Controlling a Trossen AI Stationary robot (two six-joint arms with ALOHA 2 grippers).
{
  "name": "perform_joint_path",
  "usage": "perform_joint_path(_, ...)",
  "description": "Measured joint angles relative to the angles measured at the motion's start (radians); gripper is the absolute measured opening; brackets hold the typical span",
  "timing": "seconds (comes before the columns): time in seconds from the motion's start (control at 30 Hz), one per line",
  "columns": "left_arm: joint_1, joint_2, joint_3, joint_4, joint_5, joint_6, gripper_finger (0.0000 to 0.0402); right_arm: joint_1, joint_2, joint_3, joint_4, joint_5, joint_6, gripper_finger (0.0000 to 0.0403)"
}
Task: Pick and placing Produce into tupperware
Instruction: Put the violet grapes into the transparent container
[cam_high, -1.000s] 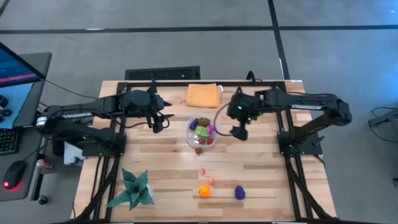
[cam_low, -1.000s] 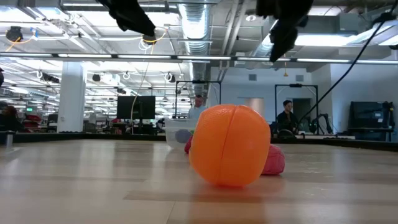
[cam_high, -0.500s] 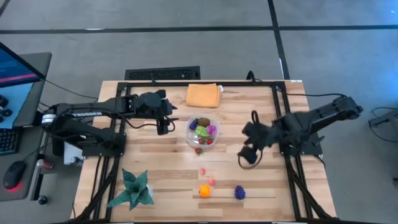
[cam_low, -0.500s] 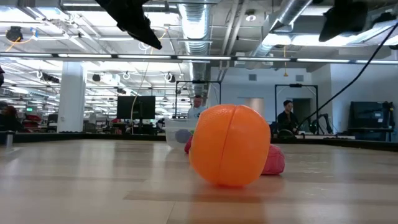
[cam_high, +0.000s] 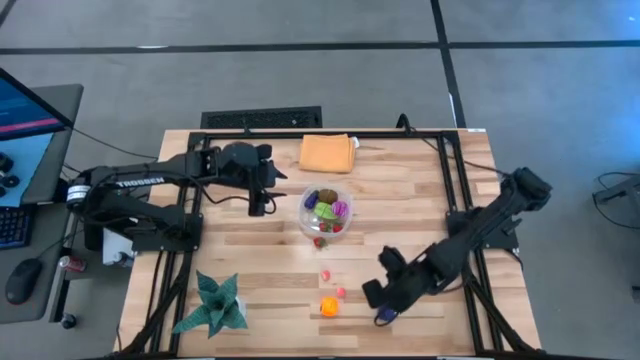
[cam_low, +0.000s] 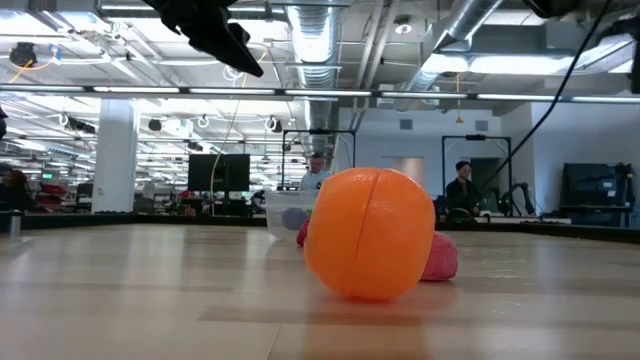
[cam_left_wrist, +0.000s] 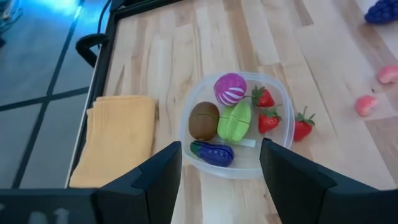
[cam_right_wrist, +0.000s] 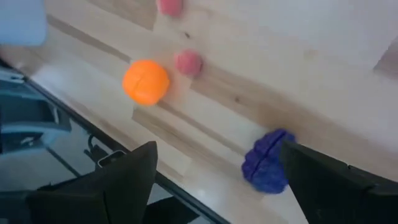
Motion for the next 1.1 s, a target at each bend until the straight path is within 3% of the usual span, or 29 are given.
perform_joint_path(0.2,0.034,0.0,0.0,0.0,0.059,0.019,0.0208,0.017,0.11,0.088,-0.02,-0.028,0.108,0.034)
perform_joint_path(0.43,0.065,0.0,0.0,0.002,0.096,0.027,0.0208,0.016,0.182,0.163,-0.104,-0.164,0.123,0.0325)
perform_joint_path(0.7,0.069,0.0,0.0,0.003,0.099,0.019,0.0208,0.016,0.195,0.17,-0.163,-0.211,0.217,0.0322)
perform_joint_path(0.9,0.069,0.0,0.0,0.002,0.099,0.014,0.0208,0.008,0.235,0.167,-0.183,-0.321,0.216,0.0322)
perform_joint_path(1.1,0.069,0.0,0.0,0.002,0.099,0.012,0.0208,-0.004,0.248,0.169,-0.182,-0.32,0.228,0.0322)
